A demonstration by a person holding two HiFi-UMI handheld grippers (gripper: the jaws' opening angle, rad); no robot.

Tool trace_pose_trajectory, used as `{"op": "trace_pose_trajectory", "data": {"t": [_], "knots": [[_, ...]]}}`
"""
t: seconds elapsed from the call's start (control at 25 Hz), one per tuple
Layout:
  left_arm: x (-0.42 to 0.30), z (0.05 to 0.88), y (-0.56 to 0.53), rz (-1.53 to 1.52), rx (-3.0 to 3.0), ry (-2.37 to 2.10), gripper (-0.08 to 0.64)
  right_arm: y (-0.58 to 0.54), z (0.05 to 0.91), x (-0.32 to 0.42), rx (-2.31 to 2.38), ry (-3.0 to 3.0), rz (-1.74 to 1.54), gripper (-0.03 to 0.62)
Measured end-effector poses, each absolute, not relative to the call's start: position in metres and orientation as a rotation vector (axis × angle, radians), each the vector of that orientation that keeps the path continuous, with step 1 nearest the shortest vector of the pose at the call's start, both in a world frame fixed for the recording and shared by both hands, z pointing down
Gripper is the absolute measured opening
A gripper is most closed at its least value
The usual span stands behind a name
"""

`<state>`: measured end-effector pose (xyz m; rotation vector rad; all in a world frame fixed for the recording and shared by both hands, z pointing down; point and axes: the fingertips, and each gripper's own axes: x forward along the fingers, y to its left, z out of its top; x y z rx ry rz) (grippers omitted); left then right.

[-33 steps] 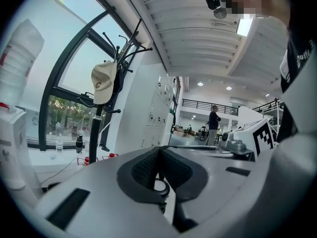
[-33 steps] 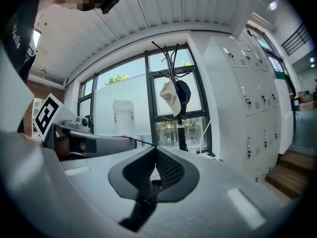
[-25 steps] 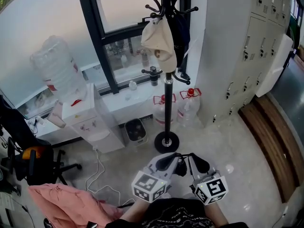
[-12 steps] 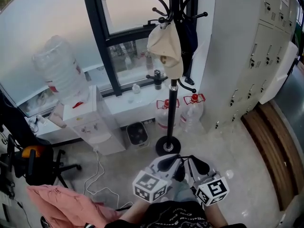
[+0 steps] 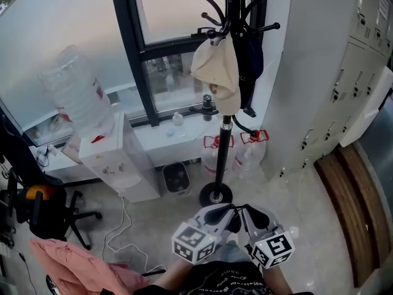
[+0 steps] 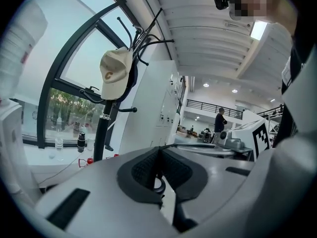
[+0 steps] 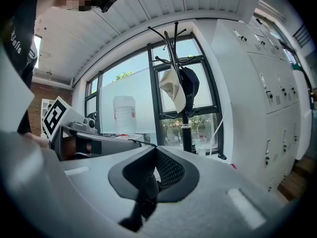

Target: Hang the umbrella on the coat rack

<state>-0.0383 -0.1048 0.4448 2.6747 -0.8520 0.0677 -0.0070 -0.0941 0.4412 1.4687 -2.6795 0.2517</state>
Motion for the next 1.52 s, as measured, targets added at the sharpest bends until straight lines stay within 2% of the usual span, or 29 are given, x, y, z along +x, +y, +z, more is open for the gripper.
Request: {"op": "trace_pose_trajectory", "data": {"t": [0.84,1.52], "knots": [[0.014,0.433,-0.21,0.072,2.657,-1.035,0.009,-0.201,0.43,0.045,1.32,-2.773,0.257,0.008],[0.039,0.418,-0.254,0.01,2.637,-1.211,0.009,-0.252,0.412,0.069,1.138,-2.891,0.17,0.008]]}}
